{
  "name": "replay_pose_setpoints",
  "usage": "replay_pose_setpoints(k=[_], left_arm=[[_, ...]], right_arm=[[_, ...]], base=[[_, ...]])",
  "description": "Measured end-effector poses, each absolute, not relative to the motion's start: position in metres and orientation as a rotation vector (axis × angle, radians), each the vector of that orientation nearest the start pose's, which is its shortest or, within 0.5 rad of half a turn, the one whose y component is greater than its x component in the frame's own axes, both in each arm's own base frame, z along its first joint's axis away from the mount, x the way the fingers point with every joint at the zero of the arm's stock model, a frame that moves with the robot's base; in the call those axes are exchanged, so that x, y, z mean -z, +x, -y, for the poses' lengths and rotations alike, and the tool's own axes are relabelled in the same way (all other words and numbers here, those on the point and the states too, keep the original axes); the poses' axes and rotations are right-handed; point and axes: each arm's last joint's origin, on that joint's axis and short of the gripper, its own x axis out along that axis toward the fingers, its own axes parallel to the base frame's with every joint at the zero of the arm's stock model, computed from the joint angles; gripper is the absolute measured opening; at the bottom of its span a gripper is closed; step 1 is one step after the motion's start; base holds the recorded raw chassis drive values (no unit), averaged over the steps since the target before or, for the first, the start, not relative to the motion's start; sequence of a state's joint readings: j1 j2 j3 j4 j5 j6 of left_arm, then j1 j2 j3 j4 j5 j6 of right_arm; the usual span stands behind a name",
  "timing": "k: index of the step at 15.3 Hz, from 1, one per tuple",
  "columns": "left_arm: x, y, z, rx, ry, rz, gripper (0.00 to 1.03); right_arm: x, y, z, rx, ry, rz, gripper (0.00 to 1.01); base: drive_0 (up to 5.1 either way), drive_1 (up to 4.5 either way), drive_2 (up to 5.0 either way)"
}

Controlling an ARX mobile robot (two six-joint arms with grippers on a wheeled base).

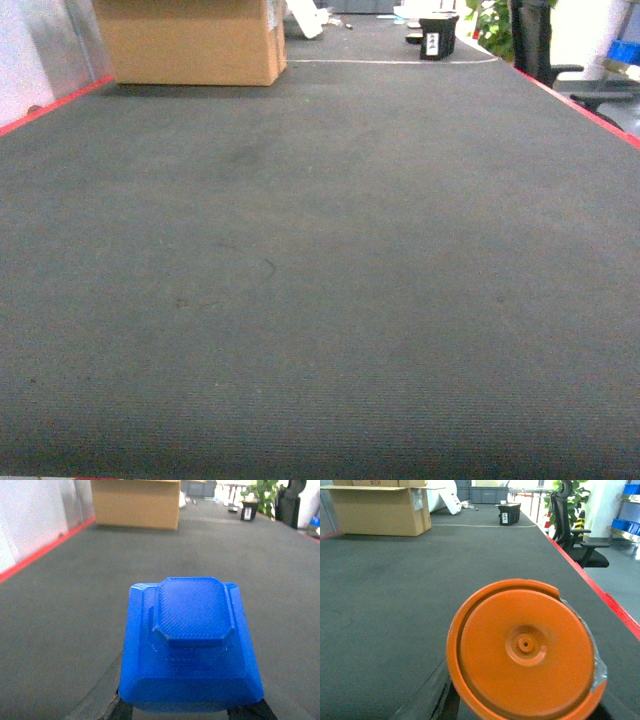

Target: Sort blue parts and orange caps into right shelf containers

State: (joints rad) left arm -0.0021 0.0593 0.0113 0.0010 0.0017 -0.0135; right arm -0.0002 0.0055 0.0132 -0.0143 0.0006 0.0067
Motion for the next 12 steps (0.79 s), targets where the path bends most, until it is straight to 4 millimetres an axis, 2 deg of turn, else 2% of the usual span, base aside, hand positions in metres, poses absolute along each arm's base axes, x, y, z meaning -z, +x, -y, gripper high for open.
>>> replay_pose_setpoints(k=[1, 12], left_arm=[[-0.167, 0.0976, 0.0002, 0.002, -0.014, 0.006, 0.41], [-0.1658, 0.0977, 0.0002, 0.001, -0.014, -0.006, 0.41]], right_arm=[[-0.167, 0.0972, 0.0, 0.0, 0.007, 0.002, 0.45], [-0.1669, 0.0972, 0.0, -0.001, 0.007, 0.001, 0.45]], base=[[0.0, 0.0, 0.0], [0.0, 0.0, 0.0]])
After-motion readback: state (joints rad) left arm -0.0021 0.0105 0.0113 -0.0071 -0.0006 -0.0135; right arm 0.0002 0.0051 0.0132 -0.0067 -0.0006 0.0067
